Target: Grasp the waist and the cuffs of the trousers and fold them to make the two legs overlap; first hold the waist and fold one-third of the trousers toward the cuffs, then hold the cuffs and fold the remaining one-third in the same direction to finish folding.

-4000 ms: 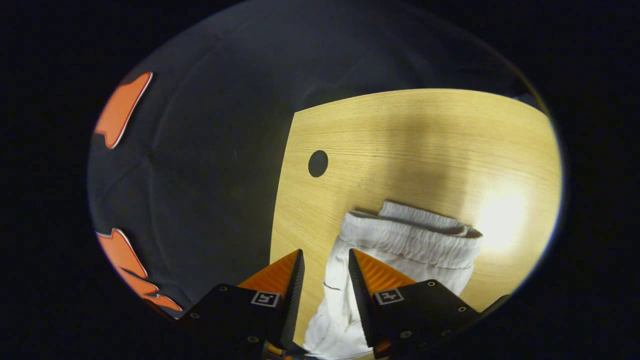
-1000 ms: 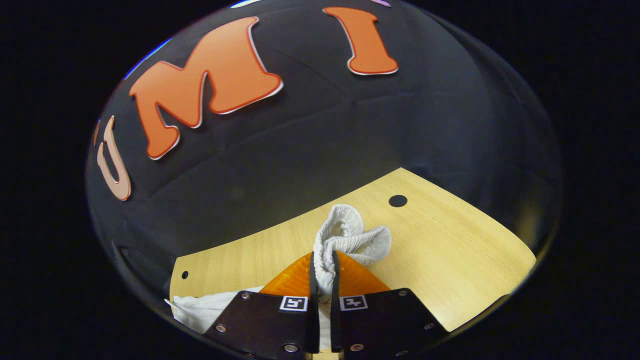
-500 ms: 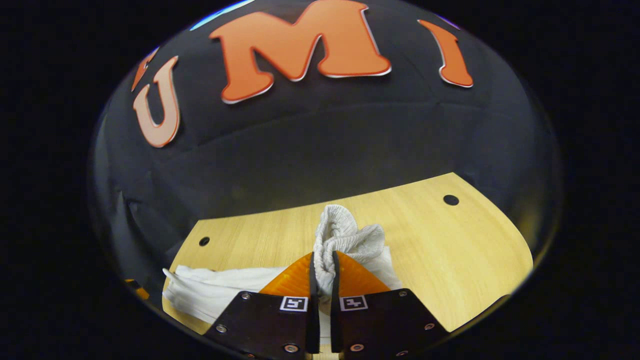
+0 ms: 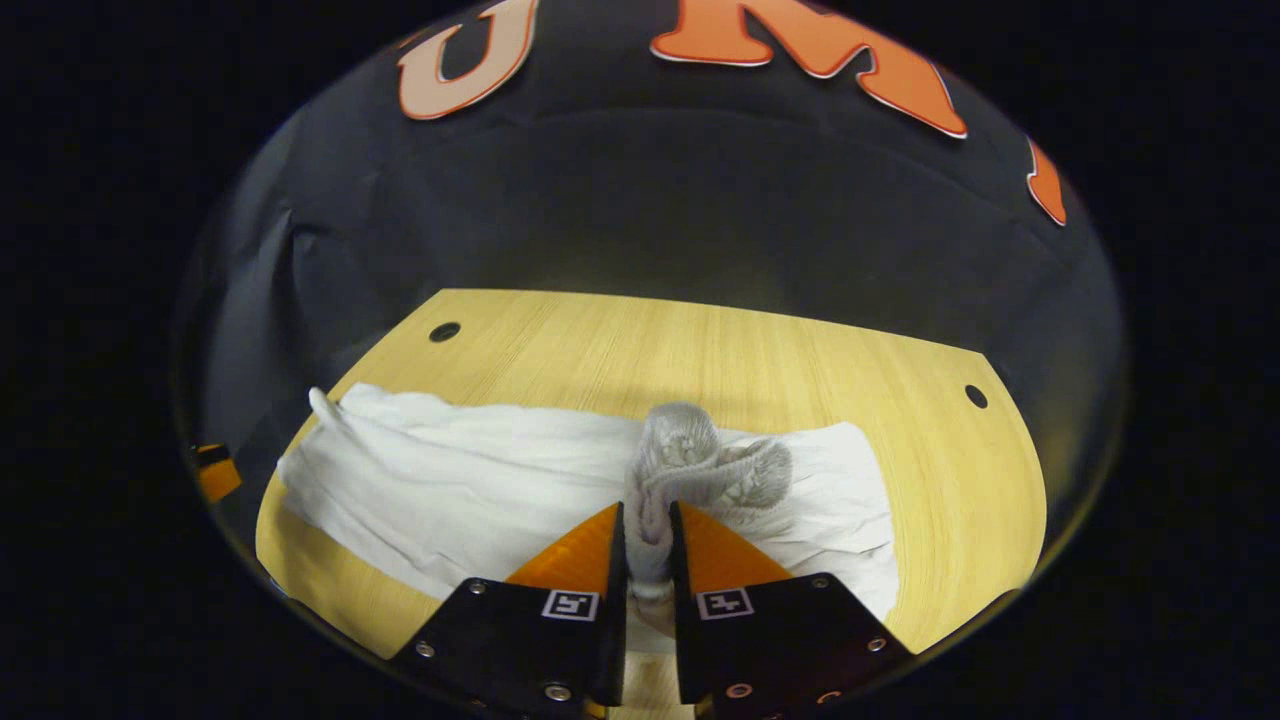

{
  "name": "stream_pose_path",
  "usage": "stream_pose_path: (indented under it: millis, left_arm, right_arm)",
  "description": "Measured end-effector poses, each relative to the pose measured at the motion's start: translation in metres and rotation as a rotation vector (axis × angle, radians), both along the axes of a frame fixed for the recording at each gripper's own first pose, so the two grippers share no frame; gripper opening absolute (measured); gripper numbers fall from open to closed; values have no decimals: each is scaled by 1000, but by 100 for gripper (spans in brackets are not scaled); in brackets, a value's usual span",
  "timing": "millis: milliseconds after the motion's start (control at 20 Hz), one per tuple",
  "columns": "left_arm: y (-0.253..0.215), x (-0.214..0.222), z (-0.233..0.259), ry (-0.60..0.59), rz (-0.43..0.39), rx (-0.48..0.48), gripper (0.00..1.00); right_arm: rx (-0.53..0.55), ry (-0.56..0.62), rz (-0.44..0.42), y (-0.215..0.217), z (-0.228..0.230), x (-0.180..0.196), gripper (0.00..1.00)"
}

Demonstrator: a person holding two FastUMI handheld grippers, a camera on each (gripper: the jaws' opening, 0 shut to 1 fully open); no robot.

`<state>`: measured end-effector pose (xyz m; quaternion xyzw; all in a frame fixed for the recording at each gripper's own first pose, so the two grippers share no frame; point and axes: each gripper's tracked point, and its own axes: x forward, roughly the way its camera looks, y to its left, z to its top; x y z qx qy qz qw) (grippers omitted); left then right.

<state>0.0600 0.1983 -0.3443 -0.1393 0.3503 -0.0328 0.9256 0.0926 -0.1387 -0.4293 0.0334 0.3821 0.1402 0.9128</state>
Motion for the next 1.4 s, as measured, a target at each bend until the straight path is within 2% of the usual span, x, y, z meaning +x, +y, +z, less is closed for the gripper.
stream_pose_path:
  millis: [150, 350, 600, 650, 750, 800, 850, 1100, 1300, 1400]
  left_arm:
    - [3, -3, -12, 24, 8, -35, 99]
    - [1, -5, -26, 81, 32, -125, 99]
    - [-4, -10, -46, 184, 115, -352, 100]
    - [-5, -13, -53, 205, 138, -405, 96]
    - [-2, -16, -65, 252, 188, -494, 100]
    - [0, -20, -69, 271, 211, -537, 96]
    - [1, -23, -73, 284, 237, -580, 100]
    - [32, -28, -93, 294, 395, -716, 99]
    - [46, -27, -93, 266, 522, -854, 99]
    - [57, -24, -98, 238, 591, -887, 98]
  right_arm:
    - [43, 27, 54, 8, 1, -4, 40]
    - [77, 14, 79, 8, 17, -13, 52]
    - [69, 3, 23, 1, 21, -10, 65]
    - [67, -2, 7, -3, 24, -10, 74]
    - [63, -12, -26, -12, 29, -10, 82]
    - [59, -16, -43, -18, 32, -11, 84]
    - [54, -21, -57, -24, 35, -11, 87]
    - [41, -33, -113, -54, 47, -14, 91]
    - [60, -41, -143, -71, 55, -11, 92]
    - [65, -58, -163, -85, 64, -9, 93]
